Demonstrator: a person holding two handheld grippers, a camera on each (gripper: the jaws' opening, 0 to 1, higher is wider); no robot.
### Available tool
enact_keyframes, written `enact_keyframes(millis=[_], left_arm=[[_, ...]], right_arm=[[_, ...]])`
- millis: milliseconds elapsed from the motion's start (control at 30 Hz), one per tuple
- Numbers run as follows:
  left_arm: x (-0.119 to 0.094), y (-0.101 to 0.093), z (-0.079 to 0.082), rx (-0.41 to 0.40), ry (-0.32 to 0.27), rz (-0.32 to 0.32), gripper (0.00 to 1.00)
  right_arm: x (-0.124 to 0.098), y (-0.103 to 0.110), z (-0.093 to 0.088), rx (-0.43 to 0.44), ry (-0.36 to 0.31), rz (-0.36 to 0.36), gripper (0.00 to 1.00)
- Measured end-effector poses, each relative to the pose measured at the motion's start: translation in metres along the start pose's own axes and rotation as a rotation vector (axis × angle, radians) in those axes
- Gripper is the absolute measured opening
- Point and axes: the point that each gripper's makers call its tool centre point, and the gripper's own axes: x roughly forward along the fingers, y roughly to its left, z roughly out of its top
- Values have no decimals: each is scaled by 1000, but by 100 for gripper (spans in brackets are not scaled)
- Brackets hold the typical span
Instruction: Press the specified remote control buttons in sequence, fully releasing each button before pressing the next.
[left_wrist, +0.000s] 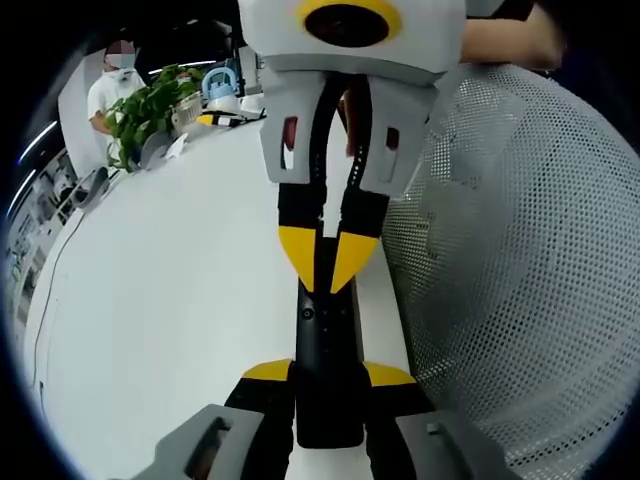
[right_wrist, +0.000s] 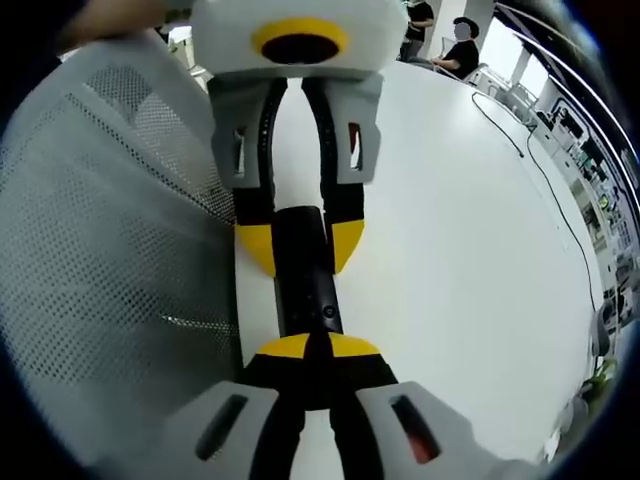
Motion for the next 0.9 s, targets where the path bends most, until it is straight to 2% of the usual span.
enact_keyframes(millis=[233,300,367,467,500,533,633,667,733,800,900], left_arm=[[0,0,0,-2,-6,-1,26],[0,0,0,-3,-6,-3,26],[0,0,0,0,-2,-2,26],[0,0,0,1,0,-4,26],[0,0,0,2,0,-3,26],[0,0,0,4,3,-3,26],[0,0,0,6,11,-2,26],[0,0,0,2,7,-1,26],[-1,0,-1,-6,-15,0,26],[-1,0,-1,-8,-22,0,26],[-1,0,0,-7,-21,0,26]], right_arm=[[1,0,0,-41,43,-3,2],[1,-1,0,-20,63,-3,2],[1,-1,-1,40,53,0,2],[0,-1,-2,34,43,-6,2],[-1,-1,-2,17,20,-15,2],[-1,-2,-2,39,-8,-19,2],[-2,-4,0,215,-65,15,2],[-2,-4,0,236,-63,22,2],[-1,-6,0,193,-49,4,0],[0,-6,2,116,-23,-13,0],[1,-4,2,102,-19,-16,0]])
